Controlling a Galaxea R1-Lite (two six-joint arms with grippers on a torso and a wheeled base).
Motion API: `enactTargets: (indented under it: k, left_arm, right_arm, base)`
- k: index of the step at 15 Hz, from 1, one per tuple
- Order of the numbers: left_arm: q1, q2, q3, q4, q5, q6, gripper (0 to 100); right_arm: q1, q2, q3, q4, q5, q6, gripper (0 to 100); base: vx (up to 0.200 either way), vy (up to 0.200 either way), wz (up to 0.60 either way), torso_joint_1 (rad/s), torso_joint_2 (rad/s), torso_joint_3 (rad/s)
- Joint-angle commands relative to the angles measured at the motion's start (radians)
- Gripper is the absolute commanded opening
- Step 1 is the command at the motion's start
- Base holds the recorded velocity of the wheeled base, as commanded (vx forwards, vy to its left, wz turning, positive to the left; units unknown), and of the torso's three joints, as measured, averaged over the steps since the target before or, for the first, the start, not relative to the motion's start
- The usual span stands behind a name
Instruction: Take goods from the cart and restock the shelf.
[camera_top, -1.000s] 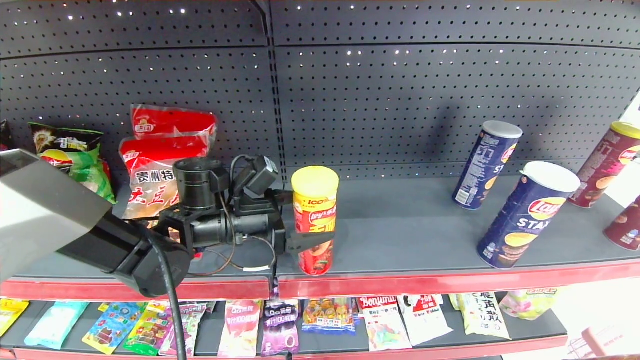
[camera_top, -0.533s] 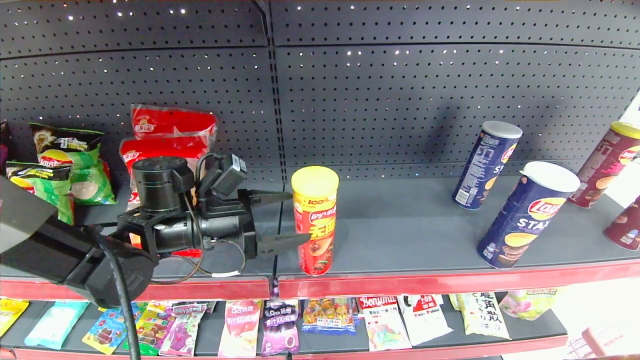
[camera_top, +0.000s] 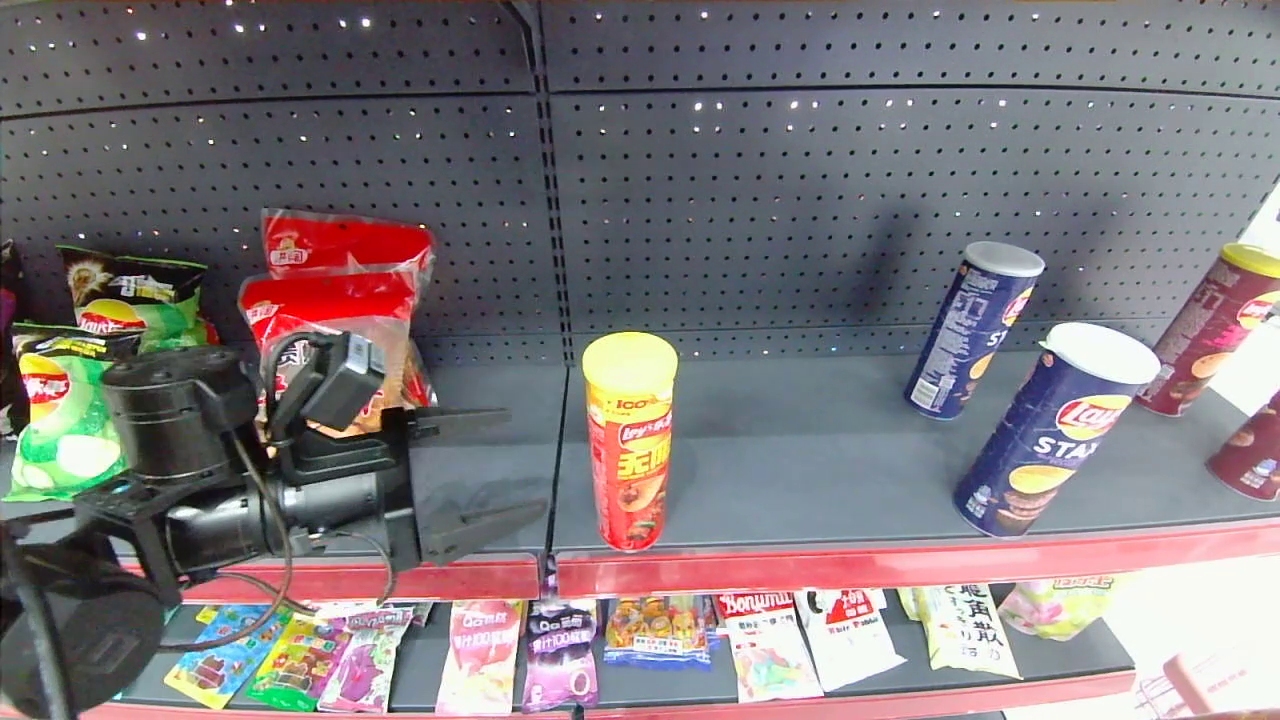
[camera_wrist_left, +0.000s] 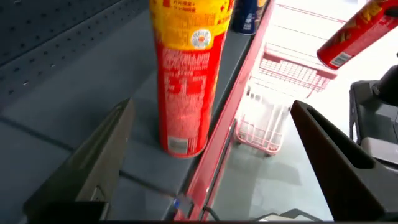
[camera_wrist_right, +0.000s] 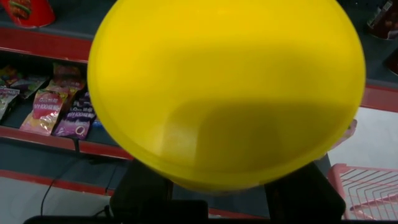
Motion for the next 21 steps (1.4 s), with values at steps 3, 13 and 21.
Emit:
enactTargets:
  k: [3,13,21]
  left_arm:
    - [0.185,-0.269,0.111,0.005,0.158,-0.038,100]
    - [0.227,-1.266,-0.04,1.27,0.6,-0.144,100]
    - [0.233,-1.713,0.299,1.348,0.934,-0.144,100]
  right_arm:
    - [0.0,0.005,0.0,0.0,-0.001,-0.001,0]
    - [0.006,0.027,0.002,0.0,0.017,-0.004,0]
    - [0.009,0.017,-0.09,0.0,0.062,0.001,0]
  base:
    - [0.0,0.0,0.0,0.0,0.0,0.0]
    - [0.0,0.0,0.0,0.0,0.0,0.0]
    - [0.0,0.0,0.0,0.0,0.0,0.0]
